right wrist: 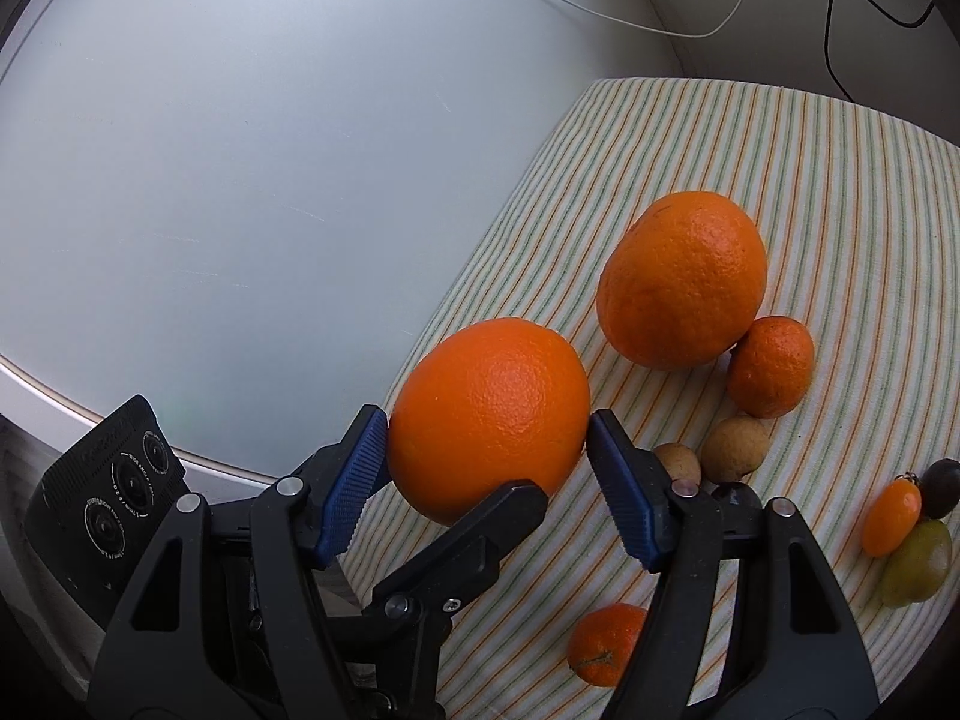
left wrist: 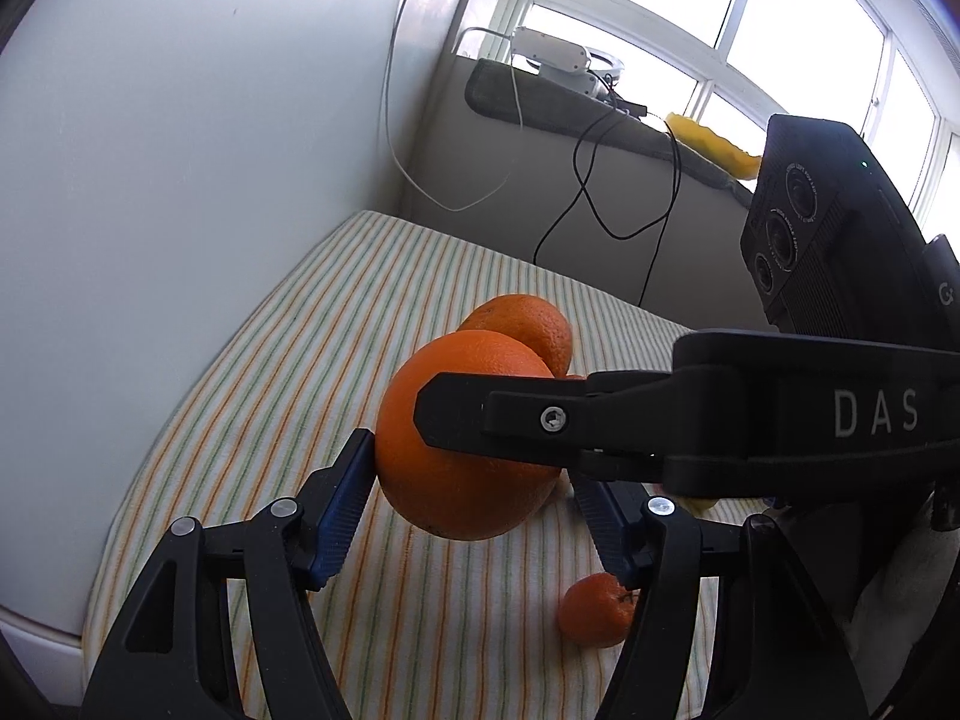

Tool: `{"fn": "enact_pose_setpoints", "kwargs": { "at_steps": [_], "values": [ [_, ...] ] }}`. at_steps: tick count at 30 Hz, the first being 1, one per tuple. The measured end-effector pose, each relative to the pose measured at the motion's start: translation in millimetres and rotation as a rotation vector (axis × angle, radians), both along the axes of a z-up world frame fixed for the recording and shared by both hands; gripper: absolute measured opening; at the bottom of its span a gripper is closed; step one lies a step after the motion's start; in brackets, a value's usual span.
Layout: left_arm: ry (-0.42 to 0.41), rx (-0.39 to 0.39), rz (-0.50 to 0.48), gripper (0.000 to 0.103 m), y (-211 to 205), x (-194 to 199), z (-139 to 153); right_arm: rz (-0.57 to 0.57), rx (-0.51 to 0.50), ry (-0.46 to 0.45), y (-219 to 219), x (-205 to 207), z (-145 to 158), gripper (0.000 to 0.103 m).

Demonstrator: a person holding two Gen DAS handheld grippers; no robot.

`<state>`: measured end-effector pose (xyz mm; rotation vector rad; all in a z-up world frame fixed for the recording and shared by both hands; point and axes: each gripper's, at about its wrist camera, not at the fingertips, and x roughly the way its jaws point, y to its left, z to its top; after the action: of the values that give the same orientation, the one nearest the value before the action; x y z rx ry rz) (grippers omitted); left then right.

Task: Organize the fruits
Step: 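Lift the large orange with the right tool and carry it over the plate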

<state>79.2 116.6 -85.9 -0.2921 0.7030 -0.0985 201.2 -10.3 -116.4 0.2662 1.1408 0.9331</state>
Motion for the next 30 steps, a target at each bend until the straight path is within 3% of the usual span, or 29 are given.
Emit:
{"fn": "enact_pose_setpoints", "kwargs": {
  "at_steps": [30],
  "values": [
    [-0.084,0.061,-0.155,0.065,-134,11,37,-0.148,0.06,-0.06,-151,-1,25,0.072]
  ]
}}
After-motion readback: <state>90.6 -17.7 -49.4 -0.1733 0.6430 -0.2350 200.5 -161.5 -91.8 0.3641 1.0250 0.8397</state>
